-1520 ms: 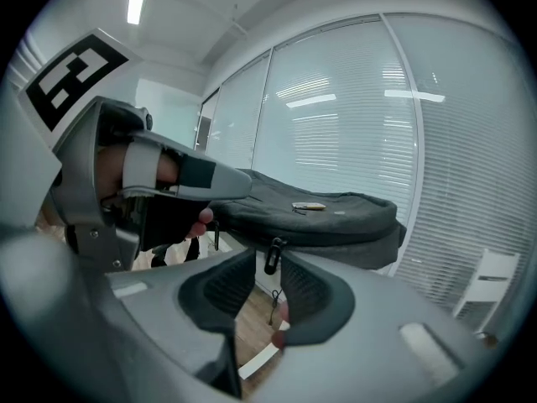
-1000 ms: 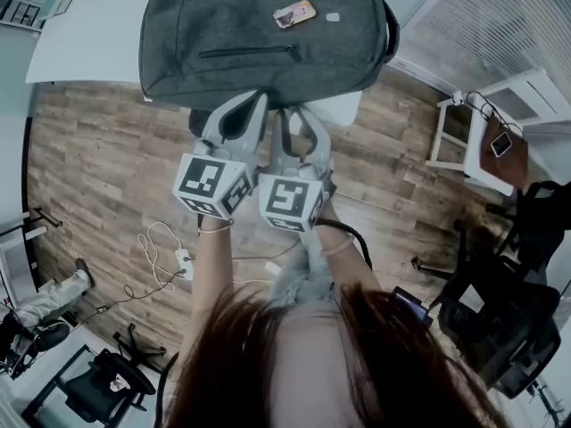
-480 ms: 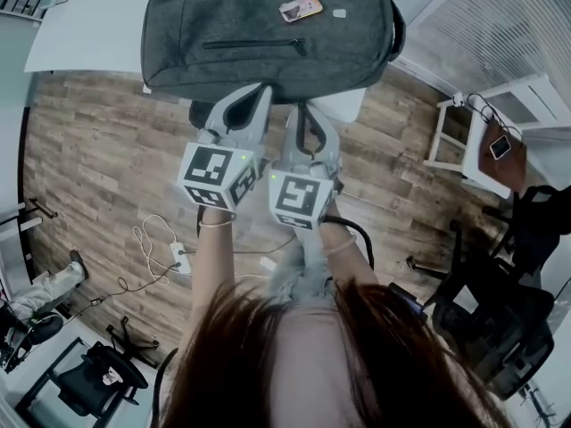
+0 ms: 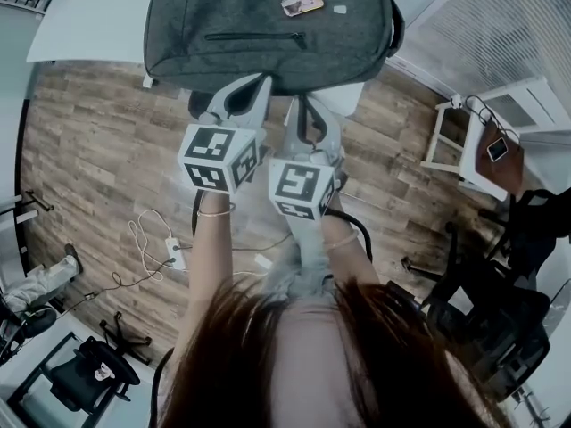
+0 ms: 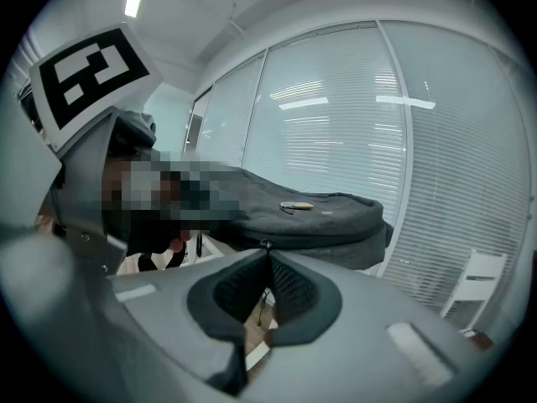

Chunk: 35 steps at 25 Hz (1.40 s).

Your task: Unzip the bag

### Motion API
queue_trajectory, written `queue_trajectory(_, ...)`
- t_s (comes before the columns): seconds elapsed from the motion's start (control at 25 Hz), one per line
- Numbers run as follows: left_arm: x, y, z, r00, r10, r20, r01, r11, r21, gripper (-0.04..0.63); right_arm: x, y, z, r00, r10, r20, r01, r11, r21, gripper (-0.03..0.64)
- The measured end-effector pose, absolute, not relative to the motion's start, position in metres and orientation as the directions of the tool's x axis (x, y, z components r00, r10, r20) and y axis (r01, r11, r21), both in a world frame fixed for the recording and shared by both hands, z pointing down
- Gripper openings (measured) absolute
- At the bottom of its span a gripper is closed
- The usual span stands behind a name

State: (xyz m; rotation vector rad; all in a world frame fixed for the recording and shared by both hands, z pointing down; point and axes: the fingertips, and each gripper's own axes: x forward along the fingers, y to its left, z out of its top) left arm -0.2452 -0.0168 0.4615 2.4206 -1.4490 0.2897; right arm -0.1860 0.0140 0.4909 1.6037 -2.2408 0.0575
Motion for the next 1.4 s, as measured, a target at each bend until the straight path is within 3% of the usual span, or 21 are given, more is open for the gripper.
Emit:
queue_trajectory(0.64, -0.247, -0.015, 0.463, 0.415, -0.845, 0.337, -0.909, -0.375, 0.18, 0.004, -0.169, 0.013, 0.487, -0.285, -0.865, 0.413, -0.896, 0.394, 0.207, 0.006)
queue_trajectory(1.4, -0.247, -0.014, 0.465, 0.385, -0.862, 0.328, -0.921, -0.339, 0.191, 0.003, -0.151, 0.007, 0.487, -0.319, -0.85, 0.418, -0.868, 0.44, 0.232, 0.006)
